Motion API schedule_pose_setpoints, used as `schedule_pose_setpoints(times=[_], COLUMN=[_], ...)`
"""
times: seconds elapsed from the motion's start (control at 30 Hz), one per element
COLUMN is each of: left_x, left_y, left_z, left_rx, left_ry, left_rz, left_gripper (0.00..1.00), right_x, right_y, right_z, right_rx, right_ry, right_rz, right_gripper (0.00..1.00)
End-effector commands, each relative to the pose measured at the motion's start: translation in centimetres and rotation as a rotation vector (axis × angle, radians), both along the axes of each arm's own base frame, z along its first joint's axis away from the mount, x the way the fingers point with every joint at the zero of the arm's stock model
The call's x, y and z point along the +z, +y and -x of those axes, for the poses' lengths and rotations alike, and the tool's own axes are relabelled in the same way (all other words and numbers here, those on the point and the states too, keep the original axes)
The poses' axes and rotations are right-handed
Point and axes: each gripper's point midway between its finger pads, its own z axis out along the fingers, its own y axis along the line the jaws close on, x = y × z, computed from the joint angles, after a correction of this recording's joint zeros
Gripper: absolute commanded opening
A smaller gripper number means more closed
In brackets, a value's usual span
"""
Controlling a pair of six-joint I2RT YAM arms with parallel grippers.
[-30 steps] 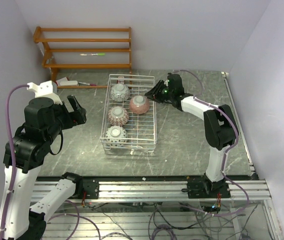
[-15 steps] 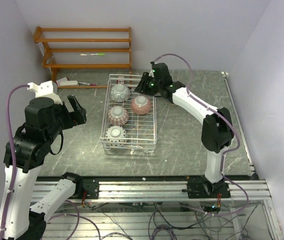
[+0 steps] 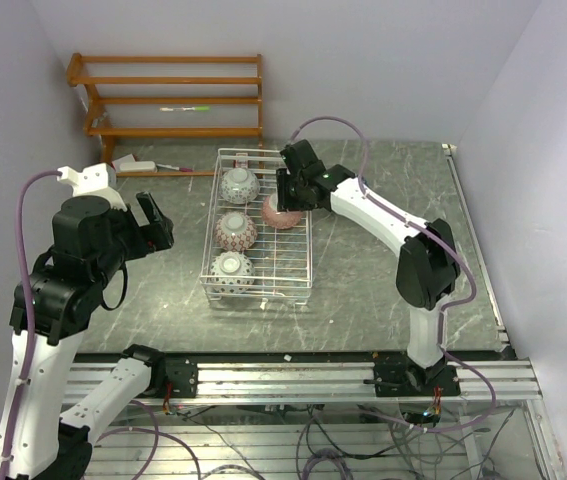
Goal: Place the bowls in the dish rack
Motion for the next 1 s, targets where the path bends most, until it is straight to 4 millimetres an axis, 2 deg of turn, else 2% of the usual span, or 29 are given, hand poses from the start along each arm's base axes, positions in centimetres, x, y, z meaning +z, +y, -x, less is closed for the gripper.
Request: schedule_pose_setpoints(times=[0.0,0.03,0.13,0.23,0.37,0.73,0.97], left_x=[0.1,0.0,-0.2,-0.4,-0.7,-0.9,-1.0], left_y=[-0.4,-0.4,-0.3,-0.2,0.0,-0.1,-0.3], left_z=[-0.3,-0.3,-0.4,-0.3,-0.1,-0.6,-0.8], left_rx=[-0.017,-0.016,-0.011,-0.005,0.002,-0.005,-0.011], left_ry=[-0.012,-0.011,-0.004,0.0,0.007,0.014,0.021], left_rz=[0.009,0.009,0.003,-0.001,-0.006,-0.017,-0.022], left_gripper=[1.0,1.0,1.0,0.99,0.99,0.99,0.99], right_x=[-1.0,-2.0,-3.2,-3.4,-4.1,-2.8,-2.7], right_y=[-0.8,-0.7,-0.3,0.2,-0.2,-2.0,-3.2], right_z=[-1.3,-1.7,-2.6,-3.2,-4.3,-8.7,-9.8], right_rx=[0.004,0.008,0.014,0.016,-0.016,-0.171,-0.213], right_ry=[-0.02,-0.008,0.003,-0.003,-0.007,-0.159,-0.219], right_rz=[0.094,0.109,0.103,0.066,0.068,0.117,0.175], right_gripper=[0.41,0.41,0.41,0.41,0.41,0.41,0.41])
